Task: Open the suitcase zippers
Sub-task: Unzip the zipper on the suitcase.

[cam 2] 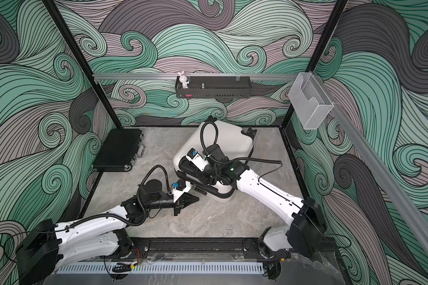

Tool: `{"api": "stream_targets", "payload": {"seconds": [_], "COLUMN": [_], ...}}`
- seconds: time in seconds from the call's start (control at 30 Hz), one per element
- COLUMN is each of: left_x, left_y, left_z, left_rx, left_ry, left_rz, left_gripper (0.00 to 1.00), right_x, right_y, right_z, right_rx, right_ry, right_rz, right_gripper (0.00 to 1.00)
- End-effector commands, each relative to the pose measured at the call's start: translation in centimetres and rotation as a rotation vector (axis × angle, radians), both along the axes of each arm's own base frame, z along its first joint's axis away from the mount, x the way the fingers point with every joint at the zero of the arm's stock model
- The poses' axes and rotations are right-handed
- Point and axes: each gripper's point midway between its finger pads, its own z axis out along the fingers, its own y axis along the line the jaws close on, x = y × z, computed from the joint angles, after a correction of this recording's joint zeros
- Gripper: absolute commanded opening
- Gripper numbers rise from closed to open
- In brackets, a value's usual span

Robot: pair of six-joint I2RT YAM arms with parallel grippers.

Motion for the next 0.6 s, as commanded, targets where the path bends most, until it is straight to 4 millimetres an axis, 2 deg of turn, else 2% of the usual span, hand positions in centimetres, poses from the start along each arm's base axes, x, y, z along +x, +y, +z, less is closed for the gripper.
{"api": "stream_targets", "payload": {"seconds": [0.0, 0.1, 0.17, 0.2, 0.27, 0.57], "left_x": [-0.2, 2.6, 5.0, 5.5, 5.9, 6.7], "left_y": [-0.2, 1.5, 3.4, 4.1, 4.7, 3.8], "left_z": [1.7, 0.8, -0.4, -0.9, -1.9, -5.3], "left_rx": [-0.027, 0.019, 0.052, 0.061, 0.072, 0.150], "left_ry": [-0.038, 0.002, 0.056, 0.068, 0.074, 0.116], "left_rz": [-0.007, 0.206, 0.402, 0.455, 0.497, 0.501], "left_gripper": [0.00, 0.08, 0.16, 0.21, 0.28, 0.33], "right_x": [2.4, 2.2, 1.7, 1.5, 1.1, 0.9], "right_y": [1.2, 0.7, 0.4, 0.4, 0.4, 0.7], "right_z": [7.0, 7.0, 7.2, 7.4, 7.6, 9.2], "right_rx": [0.186, 0.162, 0.160, 0.166, 0.179, 0.228], "right_ry": [-0.152, -0.179, -0.186, -0.185, -0.178, -0.186], "right_rz": [-0.076, -0.068, -0.049, -0.045, -0.032, -0.026], "right_gripper": [0.00, 0.00, 0.00, 0.00, 0.00, 0.00]}}
